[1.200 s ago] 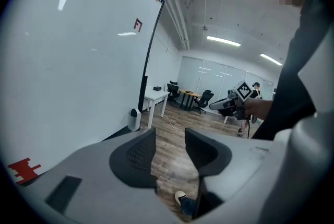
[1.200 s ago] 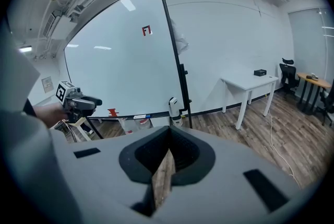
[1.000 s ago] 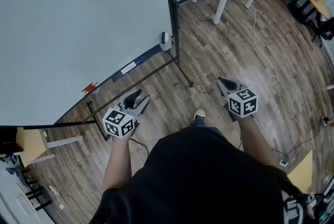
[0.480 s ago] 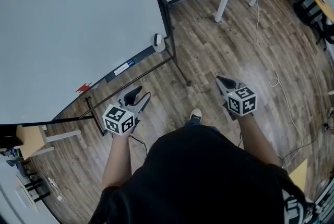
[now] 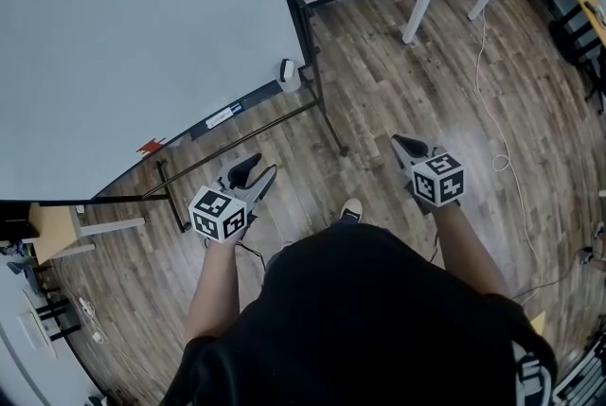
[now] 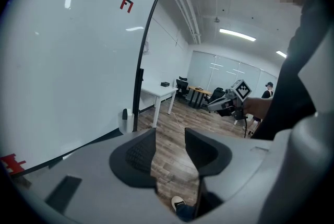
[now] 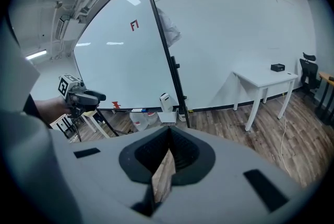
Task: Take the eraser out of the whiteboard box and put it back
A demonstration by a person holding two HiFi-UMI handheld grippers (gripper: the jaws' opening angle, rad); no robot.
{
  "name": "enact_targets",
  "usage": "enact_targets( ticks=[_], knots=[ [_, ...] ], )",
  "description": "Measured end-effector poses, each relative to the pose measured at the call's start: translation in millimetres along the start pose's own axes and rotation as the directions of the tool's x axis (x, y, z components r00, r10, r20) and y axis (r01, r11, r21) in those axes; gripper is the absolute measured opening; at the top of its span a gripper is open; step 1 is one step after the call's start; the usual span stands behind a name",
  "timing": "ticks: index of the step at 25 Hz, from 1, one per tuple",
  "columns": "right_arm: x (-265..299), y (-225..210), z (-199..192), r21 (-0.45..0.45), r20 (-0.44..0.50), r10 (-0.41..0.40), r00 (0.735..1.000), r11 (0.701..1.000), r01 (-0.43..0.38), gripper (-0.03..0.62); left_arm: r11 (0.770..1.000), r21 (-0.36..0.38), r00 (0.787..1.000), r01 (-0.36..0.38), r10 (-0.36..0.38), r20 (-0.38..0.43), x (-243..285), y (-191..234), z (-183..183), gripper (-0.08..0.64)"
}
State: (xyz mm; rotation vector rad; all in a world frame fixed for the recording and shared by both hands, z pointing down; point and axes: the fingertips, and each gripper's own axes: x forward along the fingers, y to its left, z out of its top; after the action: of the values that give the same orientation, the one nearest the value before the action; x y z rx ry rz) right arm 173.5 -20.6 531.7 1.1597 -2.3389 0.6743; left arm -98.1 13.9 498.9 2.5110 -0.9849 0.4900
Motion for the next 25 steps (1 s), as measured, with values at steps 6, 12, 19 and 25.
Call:
enact_targets(
  ticks=[6, 12, 19, 25],
  knots=[
    [7, -1, 3, -0.013, -0.006, 0.026, 1.0, 1.0, -0.026, -0.005, 0.999, -0.023, 0.999, -0.039, 0.039, 0.008, -3, 5, -3, 0.181],
    [6, -7, -3, -0.021, -0.028, 0.039, 0.999, 0.999, -0.039, -0.005, 0.998, -0.031, 0.998, -0.062, 0.063, 0.025, 2, 7, 1, 0.181],
    [7, -13, -1, -0.043, -0.035, 0.061, 0.998, 0.997, -0.063, -0.005, 0.997, -0.04, 0.998, -0.068, 0.068, 0.016, 15, 0, 1, 0.181],
    [2, -18, -10, -0.03, -0.044, 0.062, 0.997, 0.998, -0.063, -0.005, 0.998, -0.028, 0.998, -0.055, 0.055, 0.01, 26, -5, 7, 0.181]
  ],
)
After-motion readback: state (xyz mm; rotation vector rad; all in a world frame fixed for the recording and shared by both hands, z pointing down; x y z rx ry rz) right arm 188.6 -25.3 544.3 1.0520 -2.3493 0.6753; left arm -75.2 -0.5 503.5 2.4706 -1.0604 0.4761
